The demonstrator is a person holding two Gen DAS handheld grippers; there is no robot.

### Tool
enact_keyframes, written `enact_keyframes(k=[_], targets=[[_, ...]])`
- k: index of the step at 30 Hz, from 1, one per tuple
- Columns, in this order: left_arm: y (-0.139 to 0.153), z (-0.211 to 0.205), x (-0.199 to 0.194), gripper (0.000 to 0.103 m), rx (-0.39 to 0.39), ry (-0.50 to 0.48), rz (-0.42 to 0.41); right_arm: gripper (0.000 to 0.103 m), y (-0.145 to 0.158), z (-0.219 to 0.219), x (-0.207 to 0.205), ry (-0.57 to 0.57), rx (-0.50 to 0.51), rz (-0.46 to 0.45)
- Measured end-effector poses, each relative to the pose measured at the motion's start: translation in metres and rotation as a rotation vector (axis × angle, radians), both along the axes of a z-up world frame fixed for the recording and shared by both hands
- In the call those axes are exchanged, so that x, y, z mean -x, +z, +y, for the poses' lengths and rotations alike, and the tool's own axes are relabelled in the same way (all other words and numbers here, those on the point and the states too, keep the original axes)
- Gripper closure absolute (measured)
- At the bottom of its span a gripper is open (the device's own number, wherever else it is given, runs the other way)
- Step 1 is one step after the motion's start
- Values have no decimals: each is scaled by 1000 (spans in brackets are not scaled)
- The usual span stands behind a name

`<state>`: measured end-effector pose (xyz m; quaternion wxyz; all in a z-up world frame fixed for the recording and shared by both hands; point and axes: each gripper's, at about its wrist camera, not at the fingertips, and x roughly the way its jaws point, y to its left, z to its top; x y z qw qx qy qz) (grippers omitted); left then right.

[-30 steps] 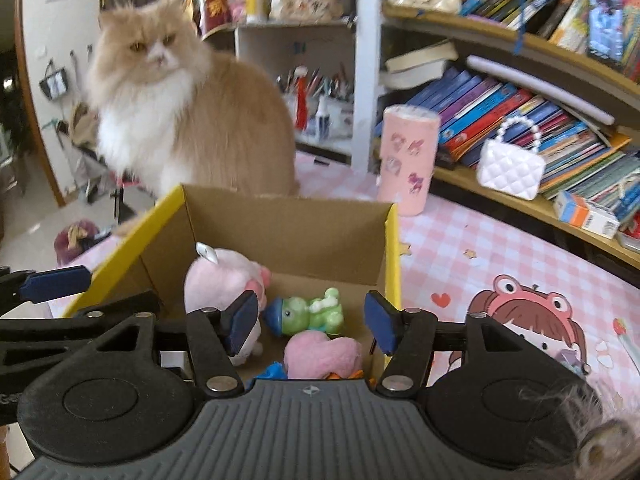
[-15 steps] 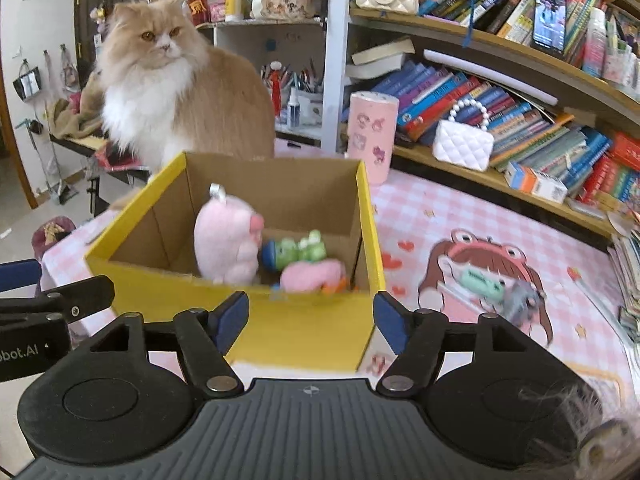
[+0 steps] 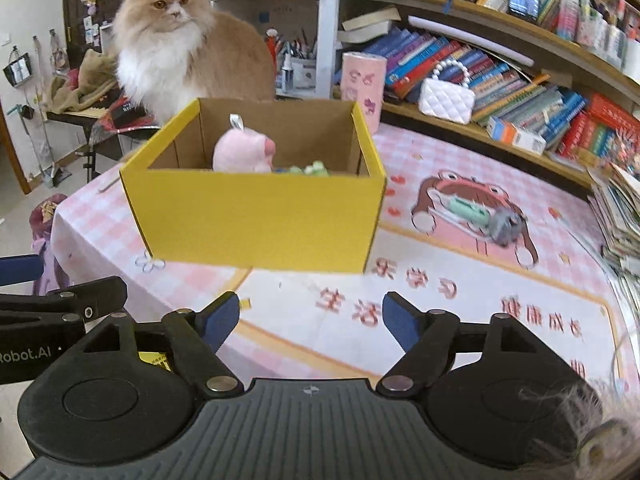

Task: Organize objects
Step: 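Withdraw both open tools from the yellow box toward the grey truck and green clip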

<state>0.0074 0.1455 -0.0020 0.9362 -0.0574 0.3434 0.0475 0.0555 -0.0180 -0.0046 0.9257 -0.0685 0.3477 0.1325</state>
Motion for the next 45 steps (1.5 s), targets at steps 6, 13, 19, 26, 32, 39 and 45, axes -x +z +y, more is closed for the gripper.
enact_keyframes(k=[6,13,19,26,32,39,45], targets=[[-6,-10,9,8,-6,-50,38,24,-8,-11,19,-47,-7,36],[-11,-30,14,8,-10,-130,65,24,-13,-33,37,-132,-9,60],[-14,-55,13,8,-12,-215,79,24,-15,-57,47,-218,-6,73],[-16,-89,6,8,-12,-334,91,23,-17,-93,61,-339,-2,84],[-16,-118,2,8,-24,-434,89,22,-18,-123,70,-434,-8,88],[-16,-142,-5,8,-26,-488,91,21,-18,-145,71,-497,-8,92],[-16,-156,-17,8,-23,-501,94,20,-18,-159,63,-510,-1,94]])
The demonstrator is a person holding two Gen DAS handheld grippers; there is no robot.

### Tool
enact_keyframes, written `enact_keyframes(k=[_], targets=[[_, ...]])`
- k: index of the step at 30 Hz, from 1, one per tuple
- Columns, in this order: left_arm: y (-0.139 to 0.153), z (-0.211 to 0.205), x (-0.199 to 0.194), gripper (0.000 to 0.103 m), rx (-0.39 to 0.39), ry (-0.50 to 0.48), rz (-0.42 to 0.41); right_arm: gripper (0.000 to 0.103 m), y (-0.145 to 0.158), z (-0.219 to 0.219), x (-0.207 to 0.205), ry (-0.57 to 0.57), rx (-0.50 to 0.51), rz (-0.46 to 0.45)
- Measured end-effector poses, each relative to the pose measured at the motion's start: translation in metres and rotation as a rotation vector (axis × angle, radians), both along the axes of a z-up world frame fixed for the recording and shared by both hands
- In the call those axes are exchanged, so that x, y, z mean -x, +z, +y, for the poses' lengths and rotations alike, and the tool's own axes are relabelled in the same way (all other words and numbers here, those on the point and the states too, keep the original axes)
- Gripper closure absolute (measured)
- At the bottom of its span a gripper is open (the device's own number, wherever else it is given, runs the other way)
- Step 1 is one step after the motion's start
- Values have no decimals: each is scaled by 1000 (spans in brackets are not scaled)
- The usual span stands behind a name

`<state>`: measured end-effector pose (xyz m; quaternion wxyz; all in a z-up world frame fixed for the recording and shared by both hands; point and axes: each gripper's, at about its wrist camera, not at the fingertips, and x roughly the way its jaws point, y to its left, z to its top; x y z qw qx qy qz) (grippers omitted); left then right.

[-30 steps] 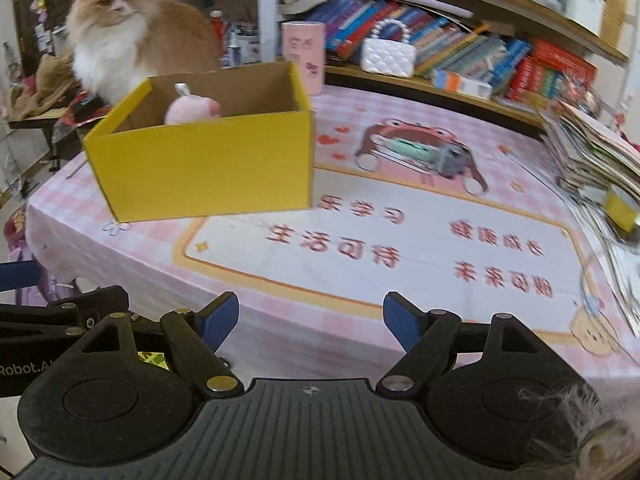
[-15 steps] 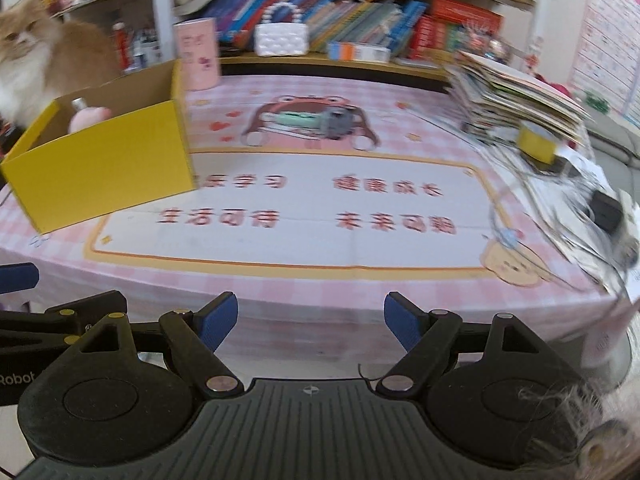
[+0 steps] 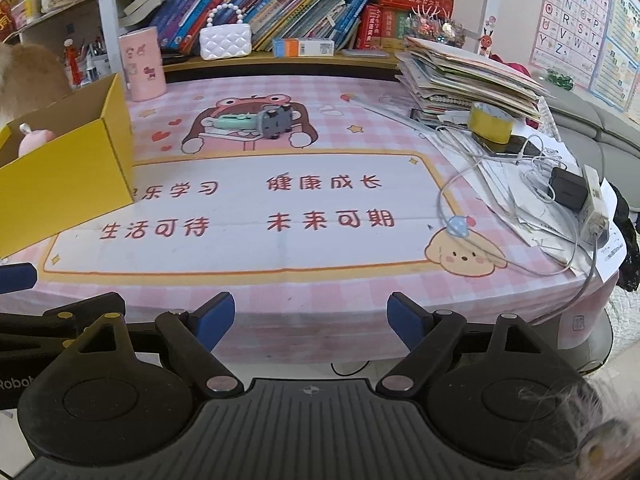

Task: Organize objects
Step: 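Withdraw both open tools from the yellow box toward the grey truck and green clip, then grasp the grey toy truck with the right tool while the left tool grasps the mint-green clip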

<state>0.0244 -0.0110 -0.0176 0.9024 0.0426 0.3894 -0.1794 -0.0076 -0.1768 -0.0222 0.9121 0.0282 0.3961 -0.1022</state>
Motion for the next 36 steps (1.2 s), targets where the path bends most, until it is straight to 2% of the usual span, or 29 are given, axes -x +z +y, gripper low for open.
enact_keyframes(k=[26,36], targets=[[-8,-59,-92,8,-2,79,38,20,-5,-64,-110,79,10,50],[-12,-81,-121,8,-22,142,53,20,-11,-88,-151,140,-6,66]])
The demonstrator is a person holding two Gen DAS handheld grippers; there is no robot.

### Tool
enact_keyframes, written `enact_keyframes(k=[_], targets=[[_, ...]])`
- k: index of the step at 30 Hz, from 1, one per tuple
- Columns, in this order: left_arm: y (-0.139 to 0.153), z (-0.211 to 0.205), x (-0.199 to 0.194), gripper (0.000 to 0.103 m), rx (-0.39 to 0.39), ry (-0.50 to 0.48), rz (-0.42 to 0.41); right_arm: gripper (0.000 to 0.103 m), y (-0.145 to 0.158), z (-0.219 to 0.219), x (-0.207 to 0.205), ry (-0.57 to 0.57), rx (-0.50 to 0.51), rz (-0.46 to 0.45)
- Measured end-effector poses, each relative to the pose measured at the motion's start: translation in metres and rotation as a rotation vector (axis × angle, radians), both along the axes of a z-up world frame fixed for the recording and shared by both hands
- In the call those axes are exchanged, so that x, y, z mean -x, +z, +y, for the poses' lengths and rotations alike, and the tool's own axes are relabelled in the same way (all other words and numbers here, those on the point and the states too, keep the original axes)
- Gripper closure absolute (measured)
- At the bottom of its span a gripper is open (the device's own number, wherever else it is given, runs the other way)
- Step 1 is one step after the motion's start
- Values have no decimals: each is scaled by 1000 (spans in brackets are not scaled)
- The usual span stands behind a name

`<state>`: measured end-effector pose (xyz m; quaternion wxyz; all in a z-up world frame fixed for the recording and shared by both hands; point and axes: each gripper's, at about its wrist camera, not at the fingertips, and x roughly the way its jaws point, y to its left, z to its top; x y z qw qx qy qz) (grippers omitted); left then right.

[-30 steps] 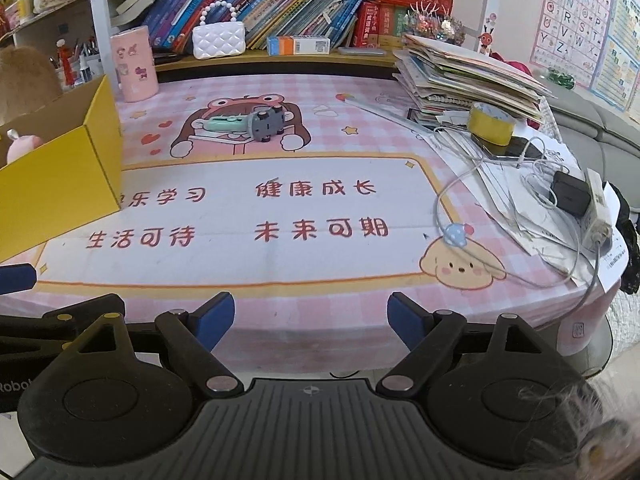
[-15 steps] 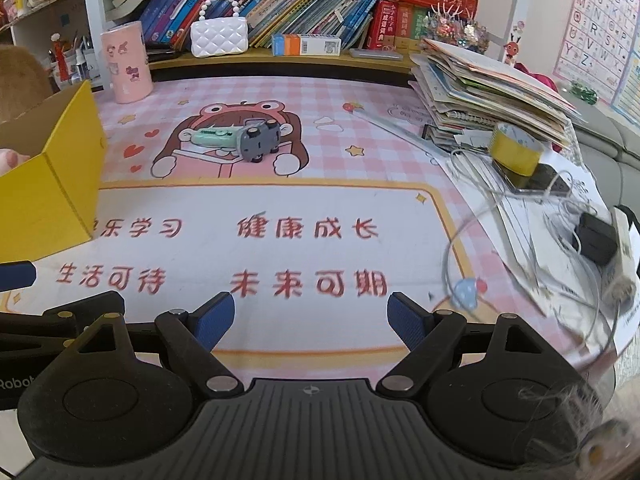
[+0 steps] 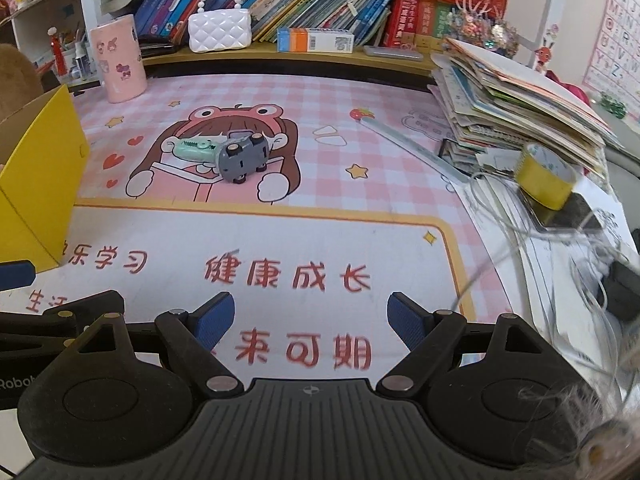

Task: Organize objects
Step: 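Grasp the grey toy truck with the right tool while the left tool grasps the mint-green clip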

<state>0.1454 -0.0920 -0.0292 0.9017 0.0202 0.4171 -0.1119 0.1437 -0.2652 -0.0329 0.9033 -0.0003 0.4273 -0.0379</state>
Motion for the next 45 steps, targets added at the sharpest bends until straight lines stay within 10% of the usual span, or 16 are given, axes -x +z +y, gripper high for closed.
enact_keyframes(k=[19,36,45], targets=[[7,-12,-59,8,-47,122,-36,20,-7,-19,-72,140,-34,-57],[35,-1,-106,8,-74,249,-118,20,-46,15,-172,514,-30,-104],[29,-8,-121,8,-73,262,-97,43,-58,14,-185,515,-65,-93]])
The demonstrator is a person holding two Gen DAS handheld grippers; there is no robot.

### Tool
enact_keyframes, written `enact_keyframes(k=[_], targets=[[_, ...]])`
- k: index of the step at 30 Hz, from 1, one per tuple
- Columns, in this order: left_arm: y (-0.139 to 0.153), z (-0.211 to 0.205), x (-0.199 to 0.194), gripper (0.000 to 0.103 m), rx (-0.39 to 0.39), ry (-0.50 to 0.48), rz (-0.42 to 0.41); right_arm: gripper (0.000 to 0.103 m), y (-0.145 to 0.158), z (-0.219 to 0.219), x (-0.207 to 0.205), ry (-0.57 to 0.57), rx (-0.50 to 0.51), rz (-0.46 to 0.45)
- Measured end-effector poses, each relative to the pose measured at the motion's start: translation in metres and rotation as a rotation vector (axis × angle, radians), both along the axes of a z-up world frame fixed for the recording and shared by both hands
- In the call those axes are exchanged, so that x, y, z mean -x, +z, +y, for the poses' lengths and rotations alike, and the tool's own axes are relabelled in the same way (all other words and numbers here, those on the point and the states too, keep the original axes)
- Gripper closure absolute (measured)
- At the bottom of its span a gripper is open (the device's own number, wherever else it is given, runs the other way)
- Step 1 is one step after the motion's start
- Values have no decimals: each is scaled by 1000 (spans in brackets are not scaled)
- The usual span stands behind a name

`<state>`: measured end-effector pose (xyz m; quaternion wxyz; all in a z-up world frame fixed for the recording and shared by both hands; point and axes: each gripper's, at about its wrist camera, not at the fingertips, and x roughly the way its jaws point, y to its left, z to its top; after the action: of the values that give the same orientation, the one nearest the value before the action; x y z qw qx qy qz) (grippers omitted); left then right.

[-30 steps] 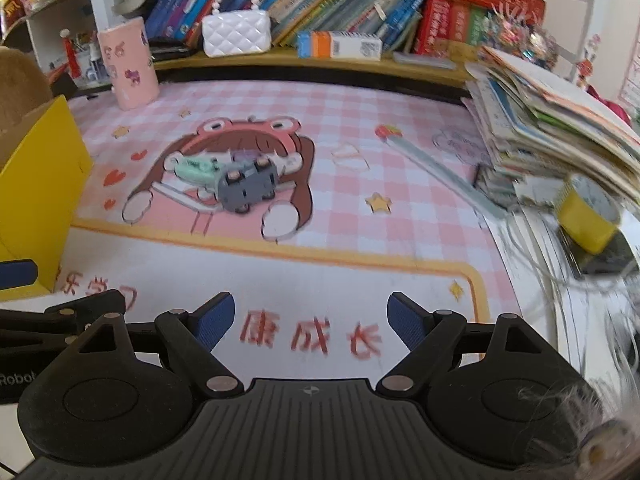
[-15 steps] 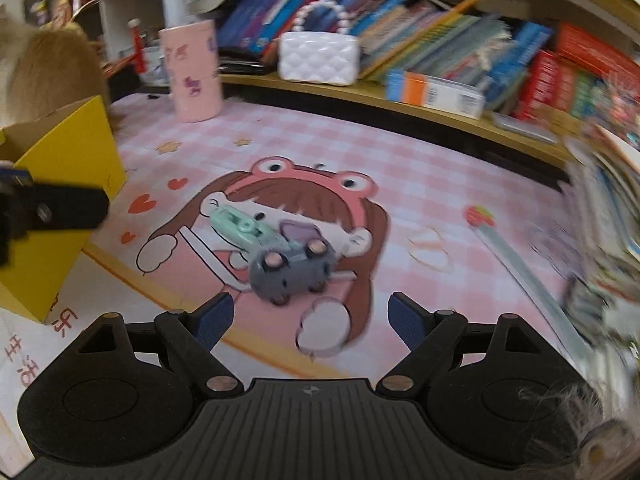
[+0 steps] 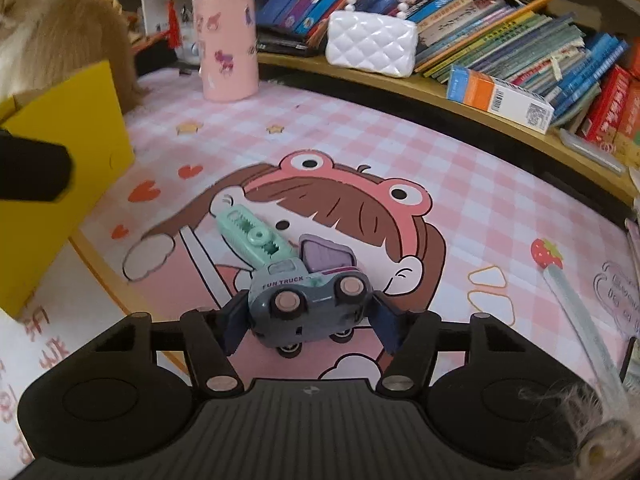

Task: Organize objects
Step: 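Grasp the grey toy truck with the right tool while the left tool grasps the mint-green clip, then lift and carry the grey truck and green clip over the yellow box with both tools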

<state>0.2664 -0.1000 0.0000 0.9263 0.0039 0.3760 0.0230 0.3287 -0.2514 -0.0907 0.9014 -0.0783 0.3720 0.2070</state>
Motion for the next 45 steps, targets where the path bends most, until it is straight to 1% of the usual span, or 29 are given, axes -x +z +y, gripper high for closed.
enact_keyframes(k=[3,5,8,12,17,21,23,25,26,31,38,45], targets=[[-5,-6,-10,8,0,-14,9,43,8,-14,8,-44,-18,-19],[-10,-11,-18,8,10,-26,23,43,15,-27,15,-100,-26,-27],[-24,-16,-37,8,30,-47,55,43,23,-49,25,-177,-55,-19],[-48,-25,-64,8,51,-89,106,42,32,-67,37,-223,-90,-17],[-74,-41,-87,9,7,-143,130,42,37,-78,45,-247,-110,-2],[-85,-46,-97,10,-23,-171,137,42,39,-83,48,-265,-115,14],[-88,-48,-98,14,-26,-184,139,42,40,-86,49,-275,-112,14],[-91,-49,-100,30,-27,-195,148,42,40,-89,50,-285,-110,14],[-91,-48,-99,33,-18,-202,141,42,41,-90,50,-290,-110,15],[-87,-51,-94,34,-40,-217,113,42,44,-92,53,-299,-116,12],[-63,-55,-78,34,-11,-253,75,42,50,-84,60,-296,-129,4],[-41,-54,-56,34,1,-281,34,42,59,-71,75,-297,-125,-19]])
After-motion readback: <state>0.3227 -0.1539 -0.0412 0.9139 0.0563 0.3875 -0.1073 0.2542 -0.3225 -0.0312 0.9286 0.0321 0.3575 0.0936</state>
